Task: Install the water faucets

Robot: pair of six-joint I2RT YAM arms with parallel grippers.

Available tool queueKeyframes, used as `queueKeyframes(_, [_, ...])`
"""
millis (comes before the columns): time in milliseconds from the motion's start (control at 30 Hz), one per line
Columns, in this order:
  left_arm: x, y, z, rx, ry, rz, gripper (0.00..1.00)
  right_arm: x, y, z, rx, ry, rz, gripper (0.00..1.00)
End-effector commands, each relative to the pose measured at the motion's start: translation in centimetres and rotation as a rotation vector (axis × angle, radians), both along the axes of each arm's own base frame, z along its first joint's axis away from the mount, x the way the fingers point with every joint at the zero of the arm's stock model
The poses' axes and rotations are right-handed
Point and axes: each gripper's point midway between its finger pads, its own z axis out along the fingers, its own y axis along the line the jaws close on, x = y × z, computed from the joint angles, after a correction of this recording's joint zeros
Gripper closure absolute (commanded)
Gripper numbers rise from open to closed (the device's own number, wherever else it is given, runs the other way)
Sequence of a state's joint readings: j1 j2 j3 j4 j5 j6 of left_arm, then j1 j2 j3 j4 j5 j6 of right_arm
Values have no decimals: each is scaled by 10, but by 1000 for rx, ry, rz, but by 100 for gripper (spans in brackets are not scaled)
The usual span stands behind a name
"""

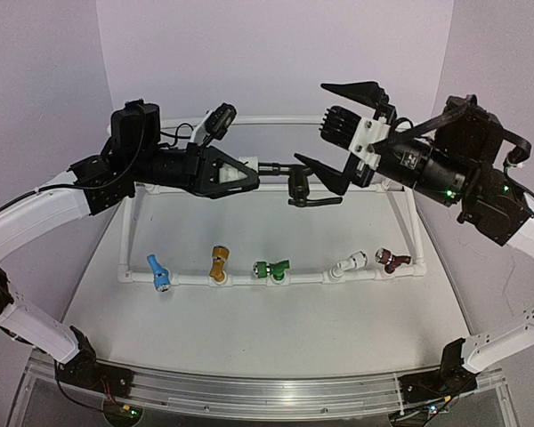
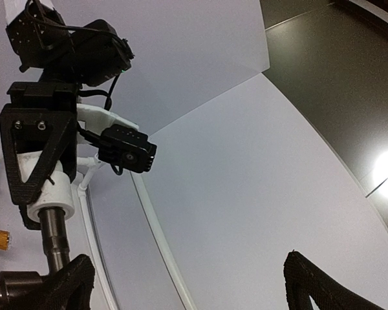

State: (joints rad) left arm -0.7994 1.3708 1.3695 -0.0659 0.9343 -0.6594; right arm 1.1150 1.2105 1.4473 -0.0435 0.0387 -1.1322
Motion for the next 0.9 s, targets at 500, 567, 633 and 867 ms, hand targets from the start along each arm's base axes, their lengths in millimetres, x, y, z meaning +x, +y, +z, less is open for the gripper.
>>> queueKeyframes(500, [-9, 9, 49, -102, 0, -106, 100, -25, 2, -70, -279, -105, 40, 2])
queueKeyframes(567, [-12, 8, 46, -90, 13, -136, 100, -18, 2, -61, -239, -132, -8, 2])
queueKeyframes(633, [-12, 6, 43, -75, 28, -159, 100, -14, 2, -51, -198, -143, -36, 2])
queueKeyframes(867, [-9, 2, 33, -39, 47, -163, 100, -21, 2, -17, -81, -130, -13, 5])
